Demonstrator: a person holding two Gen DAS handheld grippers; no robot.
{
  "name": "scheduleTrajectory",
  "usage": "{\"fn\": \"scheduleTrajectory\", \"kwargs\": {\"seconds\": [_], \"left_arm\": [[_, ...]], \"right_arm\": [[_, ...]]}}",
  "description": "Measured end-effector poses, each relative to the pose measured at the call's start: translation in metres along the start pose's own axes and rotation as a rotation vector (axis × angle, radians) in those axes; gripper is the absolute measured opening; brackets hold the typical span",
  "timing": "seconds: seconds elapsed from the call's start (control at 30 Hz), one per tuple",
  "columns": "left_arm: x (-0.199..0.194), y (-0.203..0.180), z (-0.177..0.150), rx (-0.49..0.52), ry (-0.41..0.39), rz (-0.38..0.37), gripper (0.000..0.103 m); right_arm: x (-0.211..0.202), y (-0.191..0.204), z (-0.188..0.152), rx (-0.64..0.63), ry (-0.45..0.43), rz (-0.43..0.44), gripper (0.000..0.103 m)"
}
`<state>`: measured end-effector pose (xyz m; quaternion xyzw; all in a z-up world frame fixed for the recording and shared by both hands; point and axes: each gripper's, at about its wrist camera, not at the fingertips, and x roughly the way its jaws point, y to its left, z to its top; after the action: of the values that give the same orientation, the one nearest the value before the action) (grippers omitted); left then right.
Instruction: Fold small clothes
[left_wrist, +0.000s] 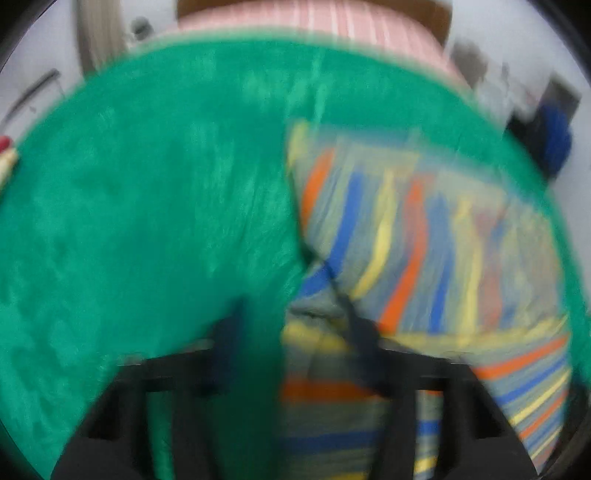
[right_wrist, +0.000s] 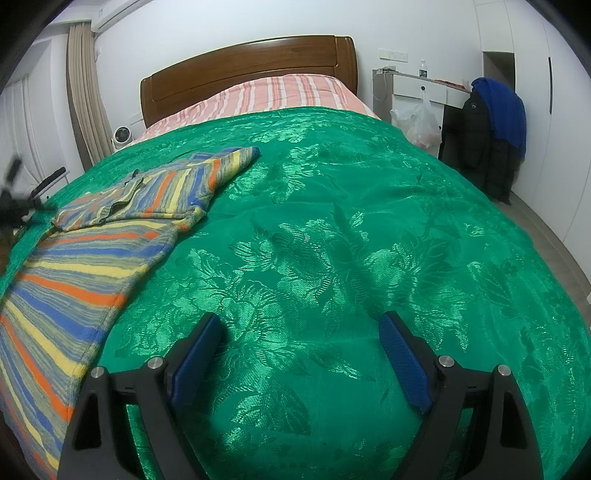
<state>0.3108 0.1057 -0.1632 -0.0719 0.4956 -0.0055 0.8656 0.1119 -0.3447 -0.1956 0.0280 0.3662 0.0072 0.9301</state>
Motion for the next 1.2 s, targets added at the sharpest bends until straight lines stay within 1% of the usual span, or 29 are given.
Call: {"fn": "scheduleTrajectory", "kwargs": {"seconds": [0.03,0.1,0.13,0.17,0.23,0.3,0.37,0.43,0.47,0.53,0.6,0.63,0.67,0.7,0.73,0.83,1.0,1.2], "left_arm": [[-0.006,0.006,-0.003,-0.014,-0.024,-0.006,0.043],[-0.024,0.024,-0.01,-0.118,-0.018,-0.032,0.043],[-0.033,0.03,-0.015,-0.141,-0.024,-0.045,0.045],[-0.041,0.035,-0.021,-0.137,-0.027,-0.044,0.05],[-0.052,0.036,-0.036,-0.097,-0.028,-0.015,0.054],[-0.067,0.042,-0.05,-0.064,-0.044,0.013,0.063],[-0.082,0.049,-0.062,-0.048,-0.098,0.071,0.081],[-0.089,0.063,-0.074,-0.05,-0.156,0.138,0.089],[-0.095,0.068,-0.082,-0.055,-0.177,0.163,0.091],[-0.098,0.084,-0.099,-0.08,-0.21,0.214,0.094],[-0.088,0.1,-0.109,-0.104,-0.211,0.259,0.095],[-0.077,0.104,-0.113,-0.113,-0.205,0.271,0.097],[-0.074,0.111,-0.122,-0.126,-0.224,0.265,0.099],[-0.077,0.116,-0.13,-0.14,-0.269,0.249,0.1],[-0.078,0.116,-0.131,-0.147,-0.279,0.252,0.101],[-0.075,0.111,-0.129,-0.128,-0.261,0.292,0.103],[-0.069,0.109,-0.123,-0.132,-0.266,0.285,0.103],[-0.071,0.108,-0.125,-0.129,-0.268,0.291,0.103]], "right_arm": [[0.0,0.0,0.0,-0.001,0.0,-0.001,0.087],[0.001,0.001,0.001,-0.002,0.0,-0.003,0.087],[0.002,0.001,0.001,-0.003,0.0,-0.004,0.087],[0.002,0.001,0.001,-0.002,-0.001,-0.003,0.087],[0.001,0.001,0.001,-0.002,0.0,-0.003,0.087],[0.001,0.001,0.001,-0.003,0.0,-0.004,0.087],[0.001,0.001,0.001,-0.003,0.0,-0.005,0.087],[0.002,0.001,0.0,-0.002,-0.001,-0.004,0.087],[0.002,0.001,0.001,-0.002,0.0,-0.005,0.087],[0.002,0.001,0.0,-0.003,0.0,-0.005,0.087],[0.002,0.002,0.001,-0.004,0.001,-0.007,0.087],[0.002,0.002,0.001,-0.005,0.001,-0.009,0.087],[0.002,0.002,0.0,-0.005,0.001,-0.011,0.087],[0.003,0.002,0.0,-0.006,0.002,-0.014,0.087],[0.003,0.002,0.0,-0.008,0.003,-0.018,0.087],[0.004,0.003,0.0,-0.015,0.007,-0.03,0.087],[0.004,0.003,0.0,-0.016,0.007,-0.032,0.087],[0.004,0.003,0.0,-0.015,0.007,-0.031,0.087]]}}
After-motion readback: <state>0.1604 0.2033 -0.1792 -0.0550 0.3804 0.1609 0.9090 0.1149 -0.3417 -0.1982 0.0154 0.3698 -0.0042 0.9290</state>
